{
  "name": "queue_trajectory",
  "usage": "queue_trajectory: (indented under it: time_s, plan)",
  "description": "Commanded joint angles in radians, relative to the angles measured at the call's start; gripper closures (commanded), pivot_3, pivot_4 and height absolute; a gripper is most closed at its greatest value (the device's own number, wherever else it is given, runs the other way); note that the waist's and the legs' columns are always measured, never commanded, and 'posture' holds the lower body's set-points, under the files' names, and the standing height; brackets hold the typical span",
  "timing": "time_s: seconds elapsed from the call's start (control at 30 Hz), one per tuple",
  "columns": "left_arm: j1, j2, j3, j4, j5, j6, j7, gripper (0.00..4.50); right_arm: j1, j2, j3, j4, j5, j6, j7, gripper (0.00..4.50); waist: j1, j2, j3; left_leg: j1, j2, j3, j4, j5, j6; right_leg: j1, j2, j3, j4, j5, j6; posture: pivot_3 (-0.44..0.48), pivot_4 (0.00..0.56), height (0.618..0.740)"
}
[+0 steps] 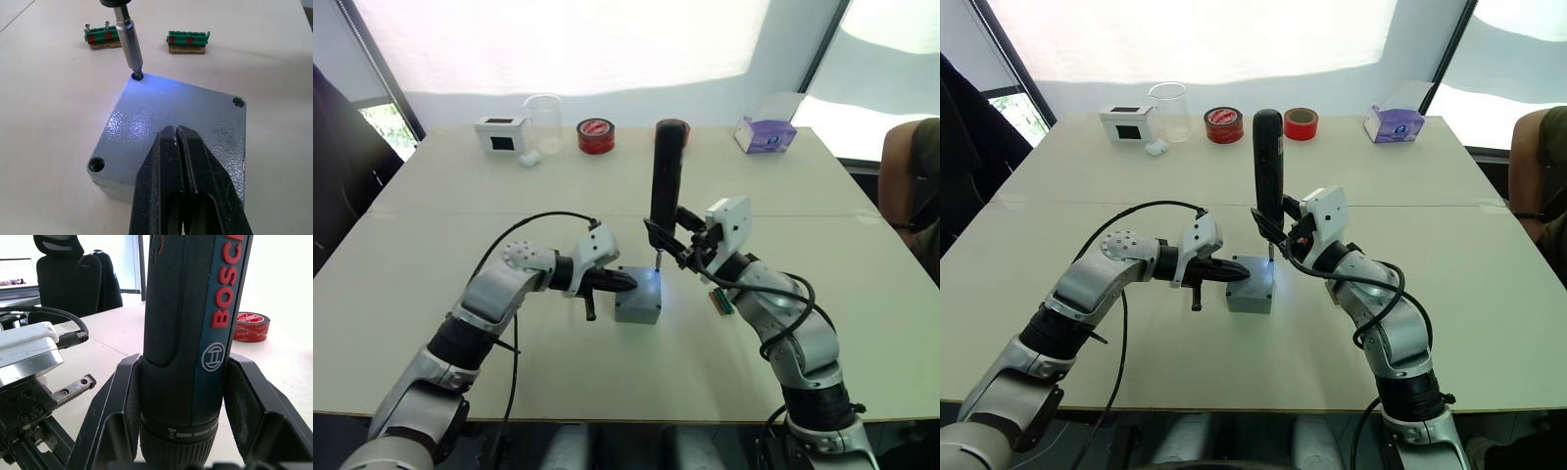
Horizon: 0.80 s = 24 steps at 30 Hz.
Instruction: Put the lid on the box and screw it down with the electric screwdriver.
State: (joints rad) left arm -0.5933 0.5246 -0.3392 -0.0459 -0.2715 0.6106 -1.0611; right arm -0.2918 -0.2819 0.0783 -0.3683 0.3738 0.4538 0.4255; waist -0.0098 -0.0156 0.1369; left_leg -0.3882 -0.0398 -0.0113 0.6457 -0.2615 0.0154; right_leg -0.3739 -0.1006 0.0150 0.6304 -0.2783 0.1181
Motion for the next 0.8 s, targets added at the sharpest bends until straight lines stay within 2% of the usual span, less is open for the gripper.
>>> queue_trajectory:
  time_s: [0.03,0.5,0.67,0.73,0.8]
  plan:
    - [0.015,0.006,-0.013,0.006,0.016,0.023,0.005,4.5,0.05,-0.001,0.029,0.072,-0.027,0.039,-0.003,2.71,0.0,0.0,0.0,0.0,0.0,0.0,0.0,0.0,0.0,0.0,-0.001,0.0,0.0,0.0,-0.001,0.0,0.15,0.74]
    - [0.021,-0.009,0.003,0.009,0.001,0.044,0.009,4.5,0.0,0.011,-0.014,0.024,0.005,0.023,-0.007,2.71,-0.001,0.001,0.0,-0.003,0.0,0.0,-0.002,-0.001,-0.001,-0.001,-0.003,0.0,-0.003,-0.002,-0.004,0.0,0.15,0.74]
    - [0.023,-0.011,0.014,0.005,-0.007,0.049,0.005,4.5,-0.187,-0.006,-0.145,-0.065,0.142,0.174,-0.063,2.71,0.0,0.004,0.003,-0.008,0.0,0.0,-0.002,-0.001,-0.001,-0.007,-0.003,0.0,-0.003,-0.001,-0.004,0.0,0.15,0.74]
    - [0.02,-0.011,0.023,0.004,-0.017,0.054,0.0,4.5,-0.279,-0.022,-0.195,-0.082,0.186,0.275,-0.119,2.71,0.0,0.006,0.004,-0.023,0.0,0.0,0.001,0.001,-0.003,-0.02,-0.003,0.0,0.001,0.0,-0.004,0.0,0.15,0.74]
    - [0.017,-0.012,0.035,0.004,-0.031,0.059,-0.005,4.5,-0.358,-0.047,-0.231,-0.095,0.216,0.387,-0.174,2.71,0.0,0.008,0.005,-0.028,-0.001,0.0,0.001,0.002,-0.004,-0.026,-0.002,0.0,0.002,0.003,0.0,0.0,0.15,0.74]
